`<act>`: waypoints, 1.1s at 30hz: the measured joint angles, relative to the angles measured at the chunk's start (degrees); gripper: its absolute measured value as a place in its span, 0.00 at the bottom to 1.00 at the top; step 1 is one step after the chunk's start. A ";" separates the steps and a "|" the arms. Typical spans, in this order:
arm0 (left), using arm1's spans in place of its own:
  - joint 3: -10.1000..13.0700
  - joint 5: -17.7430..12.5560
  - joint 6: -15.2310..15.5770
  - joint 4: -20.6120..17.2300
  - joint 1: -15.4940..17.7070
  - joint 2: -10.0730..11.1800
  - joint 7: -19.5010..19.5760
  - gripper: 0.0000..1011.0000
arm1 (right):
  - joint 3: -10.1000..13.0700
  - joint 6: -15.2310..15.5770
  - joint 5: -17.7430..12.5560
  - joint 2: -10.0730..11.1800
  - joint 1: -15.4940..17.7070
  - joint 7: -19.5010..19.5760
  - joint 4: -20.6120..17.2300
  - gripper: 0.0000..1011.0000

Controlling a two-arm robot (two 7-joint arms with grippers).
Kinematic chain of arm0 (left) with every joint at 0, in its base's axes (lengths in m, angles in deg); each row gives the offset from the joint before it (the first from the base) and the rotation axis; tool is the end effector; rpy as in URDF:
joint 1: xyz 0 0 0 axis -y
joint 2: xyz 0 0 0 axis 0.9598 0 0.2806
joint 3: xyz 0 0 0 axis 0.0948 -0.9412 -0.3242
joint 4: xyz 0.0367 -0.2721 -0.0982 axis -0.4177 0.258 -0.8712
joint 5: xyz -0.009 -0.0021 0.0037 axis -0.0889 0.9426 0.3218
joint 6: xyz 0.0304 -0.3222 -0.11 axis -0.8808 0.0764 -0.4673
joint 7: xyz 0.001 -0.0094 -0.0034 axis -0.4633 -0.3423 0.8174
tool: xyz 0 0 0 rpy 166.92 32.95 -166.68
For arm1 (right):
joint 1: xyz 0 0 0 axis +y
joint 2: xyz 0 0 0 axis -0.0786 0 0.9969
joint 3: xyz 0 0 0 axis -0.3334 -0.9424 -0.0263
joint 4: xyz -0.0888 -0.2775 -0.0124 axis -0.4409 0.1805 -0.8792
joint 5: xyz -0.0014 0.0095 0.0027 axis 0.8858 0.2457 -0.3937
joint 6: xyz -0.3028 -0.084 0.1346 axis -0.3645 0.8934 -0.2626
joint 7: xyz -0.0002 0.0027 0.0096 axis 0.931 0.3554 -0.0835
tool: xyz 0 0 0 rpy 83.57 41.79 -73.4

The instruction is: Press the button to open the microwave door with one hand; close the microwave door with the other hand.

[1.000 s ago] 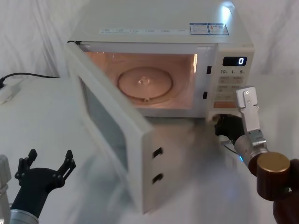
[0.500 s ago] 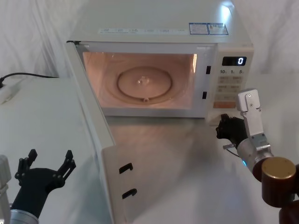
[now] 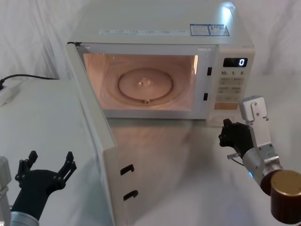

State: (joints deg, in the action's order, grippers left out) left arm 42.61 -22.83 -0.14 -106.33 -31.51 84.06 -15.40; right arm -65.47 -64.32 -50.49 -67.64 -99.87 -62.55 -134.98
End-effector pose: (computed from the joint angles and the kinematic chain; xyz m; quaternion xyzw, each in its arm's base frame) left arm 0.2855 0.0344 -0.2866 -0.0174 0.0064 0.6616 0.7496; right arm 0.4310 0.0300 -0.2909 -0.1057 -0.0268 -0.6263 0.7719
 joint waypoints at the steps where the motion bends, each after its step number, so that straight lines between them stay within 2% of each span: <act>1: 0.00 0.00 0.00 0.00 0.00 0.00 0.00 0.99 | 0.00 0.01 -0.03 0.07 0.42 -0.08 -0.67 0.00; 8: 0.00 0.00 0.00 0.00 0.00 0.00 0.00 0.99 | 0.42 -0.70 -0.81 0.89 4.03 -0.59 -5.21 0.00; 15: 0.00 0.00 0.00 0.00 0.00 0.00 0.00 0.99 | 2.00 -3.86 -2.45 1.86 8.06 -0.72 -9.08 0.03; 19: 0.00 0.00 0.00 0.00 0.00 0.00 0.00 0.99 | 3.28 -5.09 -3.21 1.98 9.97 0.11 -10.65 0.15; 20: 0.00 0.00 0.00 0.00 0.00 0.00 0.00 0.99 | 3.51 -5.31 -3.36 1.98 10.25 0.23 -10.89 0.15; 24: 0.00 0.00 0.00 0.00 0.00 0.00 0.00 0.99 | 4.25 -5.97 -3.76 1.95 11.42 0.85 -11.83 0.30; 26: 0.00 0.00 0.00 0.00 0.00 0.00 0.00 0.99 | 4.49 -6.20 -3.88 1.91 11.81 1.02 -12.13 0.33; 27: 0.00 0.00 0.00 0.00 0.00 0.00 0.00 0.99 | 4.59 -6.31 -3.92 1.89 11.96 1.08 -12.23 0.40; 33: 0.00 0.00 0.00 0.00 0.00 0.00 0.00 0.99 | 5.45 -7.23 -4.29 1.85 12.86 1.34 -12.58 0.56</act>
State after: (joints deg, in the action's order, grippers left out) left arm 42.61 -22.83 -0.14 -106.33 -31.51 84.07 -15.40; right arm -60.02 -71.54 -54.78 -65.79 -87.01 -61.20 -147.57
